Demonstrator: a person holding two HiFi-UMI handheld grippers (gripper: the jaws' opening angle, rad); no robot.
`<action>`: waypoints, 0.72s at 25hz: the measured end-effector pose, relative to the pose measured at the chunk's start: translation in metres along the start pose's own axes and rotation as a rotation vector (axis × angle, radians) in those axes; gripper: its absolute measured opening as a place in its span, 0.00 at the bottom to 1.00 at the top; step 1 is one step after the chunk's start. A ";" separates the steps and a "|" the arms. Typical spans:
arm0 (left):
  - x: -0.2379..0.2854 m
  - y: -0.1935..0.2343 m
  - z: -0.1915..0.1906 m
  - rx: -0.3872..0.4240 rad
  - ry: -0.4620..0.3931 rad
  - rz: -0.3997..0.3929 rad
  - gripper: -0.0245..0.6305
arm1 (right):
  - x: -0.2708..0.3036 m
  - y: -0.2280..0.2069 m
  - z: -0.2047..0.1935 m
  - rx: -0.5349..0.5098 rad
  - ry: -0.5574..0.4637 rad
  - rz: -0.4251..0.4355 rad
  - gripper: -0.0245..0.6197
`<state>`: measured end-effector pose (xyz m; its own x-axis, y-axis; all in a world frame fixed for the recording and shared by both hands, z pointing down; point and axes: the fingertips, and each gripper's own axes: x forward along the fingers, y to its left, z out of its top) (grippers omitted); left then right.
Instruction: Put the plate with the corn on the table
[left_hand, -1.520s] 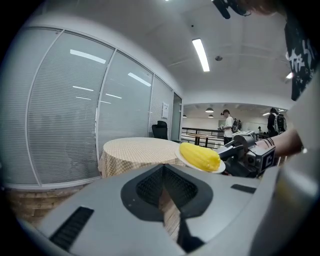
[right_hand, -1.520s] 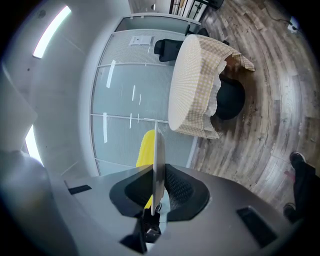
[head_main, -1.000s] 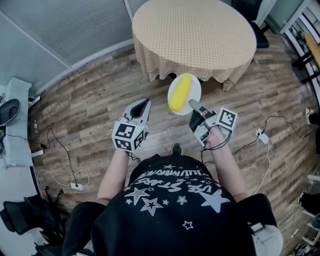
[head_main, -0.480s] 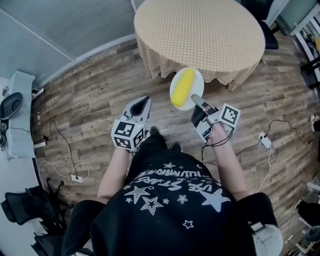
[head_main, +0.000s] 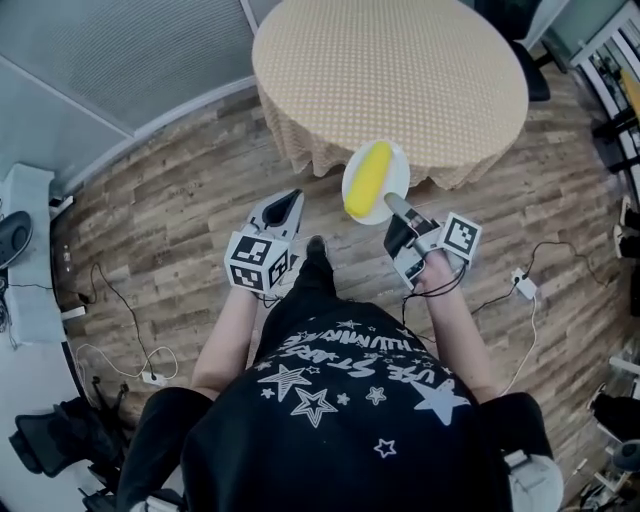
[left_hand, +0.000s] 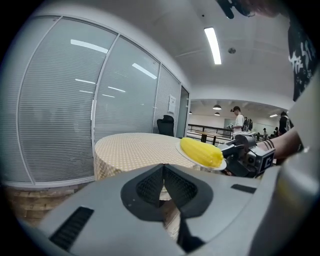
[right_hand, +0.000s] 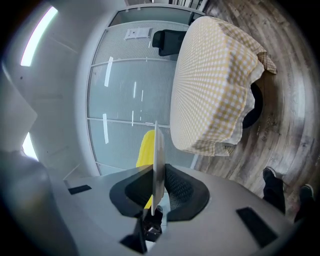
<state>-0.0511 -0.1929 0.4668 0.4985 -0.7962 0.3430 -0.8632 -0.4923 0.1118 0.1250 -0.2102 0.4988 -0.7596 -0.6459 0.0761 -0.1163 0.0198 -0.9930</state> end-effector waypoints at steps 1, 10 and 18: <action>0.002 0.001 0.001 0.003 -0.006 -0.005 0.05 | 0.000 0.001 0.000 -0.009 -0.006 0.008 0.11; 0.058 0.048 0.027 0.020 0.008 -0.060 0.05 | 0.055 -0.001 0.046 -0.007 -0.059 0.016 0.11; 0.096 0.099 0.040 0.018 0.028 -0.073 0.05 | 0.104 -0.021 0.074 0.006 -0.092 -0.022 0.11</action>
<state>-0.0854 -0.3322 0.4735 0.5575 -0.7477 0.3607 -0.8229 -0.5553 0.1205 0.0957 -0.3347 0.5209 -0.6949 -0.7136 0.0891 -0.1281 0.0010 -0.9918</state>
